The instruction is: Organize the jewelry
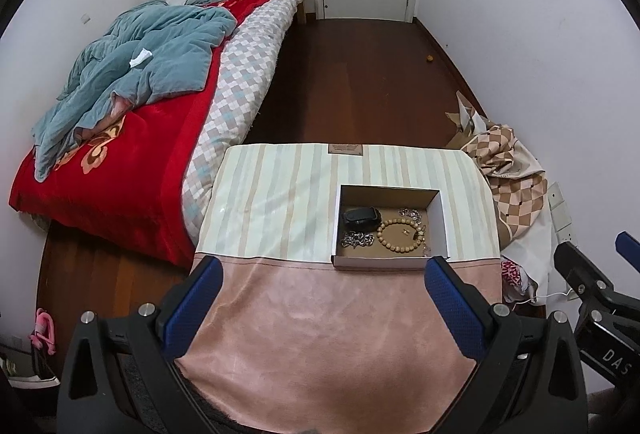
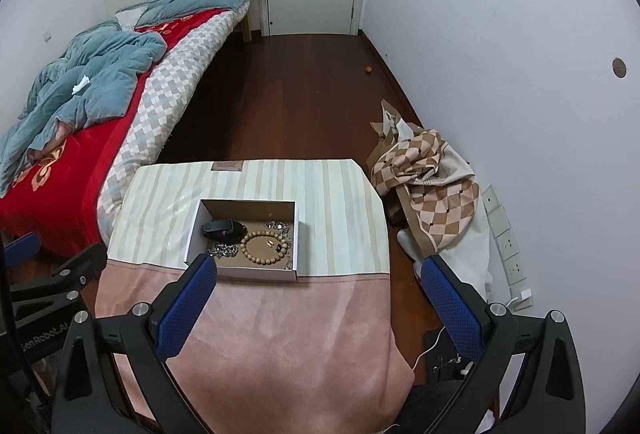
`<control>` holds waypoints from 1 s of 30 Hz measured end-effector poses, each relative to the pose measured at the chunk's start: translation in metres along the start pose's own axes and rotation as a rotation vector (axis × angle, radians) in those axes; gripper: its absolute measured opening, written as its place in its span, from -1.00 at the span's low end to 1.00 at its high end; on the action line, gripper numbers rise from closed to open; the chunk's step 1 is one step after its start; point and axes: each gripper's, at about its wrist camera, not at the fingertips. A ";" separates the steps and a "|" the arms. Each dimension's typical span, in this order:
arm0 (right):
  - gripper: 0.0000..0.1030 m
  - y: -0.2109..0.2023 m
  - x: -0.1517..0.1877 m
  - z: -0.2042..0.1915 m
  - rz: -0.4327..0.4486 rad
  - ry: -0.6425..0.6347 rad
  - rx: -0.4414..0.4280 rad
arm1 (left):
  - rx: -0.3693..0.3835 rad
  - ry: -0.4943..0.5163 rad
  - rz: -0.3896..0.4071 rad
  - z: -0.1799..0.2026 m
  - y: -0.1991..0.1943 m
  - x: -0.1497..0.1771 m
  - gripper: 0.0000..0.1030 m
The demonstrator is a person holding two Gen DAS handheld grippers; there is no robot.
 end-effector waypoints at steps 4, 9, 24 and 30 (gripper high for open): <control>1.00 0.006 -0.001 0.002 -0.014 0.002 -0.004 | -0.002 -0.005 0.001 0.000 0.001 -0.001 1.00; 1.00 0.008 0.000 0.000 -0.019 0.000 0.002 | -0.001 -0.014 0.002 -0.002 0.001 -0.003 1.00; 1.00 0.008 0.000 -0.001 -0.019 -0.005 0.000 | -0.009 -0.015 0.011 -0.001 -0.001 -0.001 1.00; 1.00 0.006 0.001 0.000 -0.020 -0.009 -0.006 | -0.011 -0.014 0.010 -0.002 -0.001 -0.001 1.00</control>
Point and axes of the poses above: each gripper's, at about its wrist camera, not at the fingertips, and y roughly the way its jaws point, z to its right, x to its underside, and after that the axes turned 15 degrees about -z, right-handed
